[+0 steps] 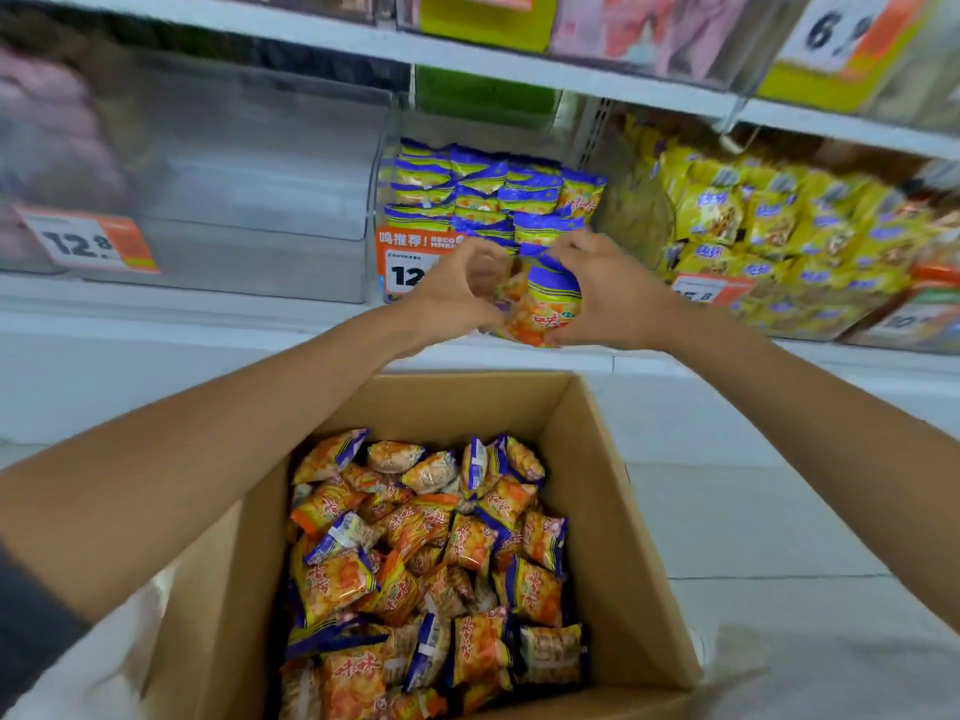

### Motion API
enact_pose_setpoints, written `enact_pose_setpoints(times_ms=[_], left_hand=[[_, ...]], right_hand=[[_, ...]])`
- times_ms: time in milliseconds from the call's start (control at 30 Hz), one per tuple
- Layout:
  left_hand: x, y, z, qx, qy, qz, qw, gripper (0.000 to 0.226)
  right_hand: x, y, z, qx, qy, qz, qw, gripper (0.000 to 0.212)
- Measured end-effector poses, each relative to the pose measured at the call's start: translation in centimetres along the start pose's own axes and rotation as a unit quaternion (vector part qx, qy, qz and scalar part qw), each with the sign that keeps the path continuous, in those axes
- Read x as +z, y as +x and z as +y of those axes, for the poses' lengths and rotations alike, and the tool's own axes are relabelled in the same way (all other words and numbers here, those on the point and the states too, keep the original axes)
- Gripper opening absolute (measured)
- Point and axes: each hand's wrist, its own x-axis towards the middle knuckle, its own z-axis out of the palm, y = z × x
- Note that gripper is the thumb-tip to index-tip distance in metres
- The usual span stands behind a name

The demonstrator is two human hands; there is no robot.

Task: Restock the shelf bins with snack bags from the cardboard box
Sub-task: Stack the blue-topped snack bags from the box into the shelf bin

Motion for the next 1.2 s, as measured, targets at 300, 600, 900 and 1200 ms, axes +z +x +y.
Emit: enact_pose_setpoints(times_ms=[300,600,900,1200], left_hand=[[-0.4,14.3,2.5,0.106,0.383,0.064,0.915,0.038],[-0.5,21.3,0.0,0.006,0.614,-0.14,0.777,0.075],[-1.2,21.3,-0.9,-0.007,0.592,-0.169,0.788,0.084],[-1.2,21.2,-0.8,-0.008,0.57,-0.177,0.803,0.084]], right_hand=[[-5.5,5.2,9.7,0.083,-0.07,0.08,0.991,0.071],[-4.0,13.6,14.0,0.141,-0.177,-0.072,0.971,0.092],[0.4,18.4,14.8,0.128,-0.17,-0.186,0.959,0.091],[0.9,18.2,15.6,0.133,-0.165,-0.174,0.962,0.115]])
